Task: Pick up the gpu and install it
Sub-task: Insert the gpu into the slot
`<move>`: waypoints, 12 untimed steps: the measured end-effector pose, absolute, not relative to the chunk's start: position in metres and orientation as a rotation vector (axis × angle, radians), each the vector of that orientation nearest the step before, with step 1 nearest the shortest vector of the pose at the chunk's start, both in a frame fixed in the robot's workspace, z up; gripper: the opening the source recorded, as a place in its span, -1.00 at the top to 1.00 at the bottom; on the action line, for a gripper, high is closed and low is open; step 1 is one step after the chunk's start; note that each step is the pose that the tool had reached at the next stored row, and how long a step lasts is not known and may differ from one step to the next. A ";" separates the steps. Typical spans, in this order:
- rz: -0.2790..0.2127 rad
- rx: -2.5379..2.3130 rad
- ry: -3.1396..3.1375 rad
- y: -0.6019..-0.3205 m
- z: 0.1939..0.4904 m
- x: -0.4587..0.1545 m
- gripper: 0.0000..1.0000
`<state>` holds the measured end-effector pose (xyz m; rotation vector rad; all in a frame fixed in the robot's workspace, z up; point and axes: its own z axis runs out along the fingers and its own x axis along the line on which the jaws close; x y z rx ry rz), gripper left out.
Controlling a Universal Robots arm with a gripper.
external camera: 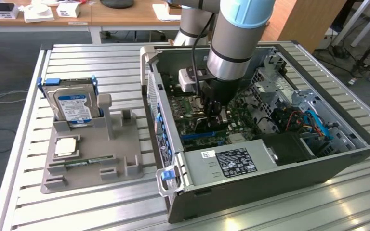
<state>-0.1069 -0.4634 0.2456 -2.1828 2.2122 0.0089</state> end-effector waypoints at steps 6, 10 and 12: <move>0.009 -2.183 2.212 -0.463 0.245 -0.107 0.44; 0.009 -2.183 2.212 -0.463 0.244 -0.107 0.44; 0.009 -2.183 2.212 -0.463 0.244 -0.107 0.44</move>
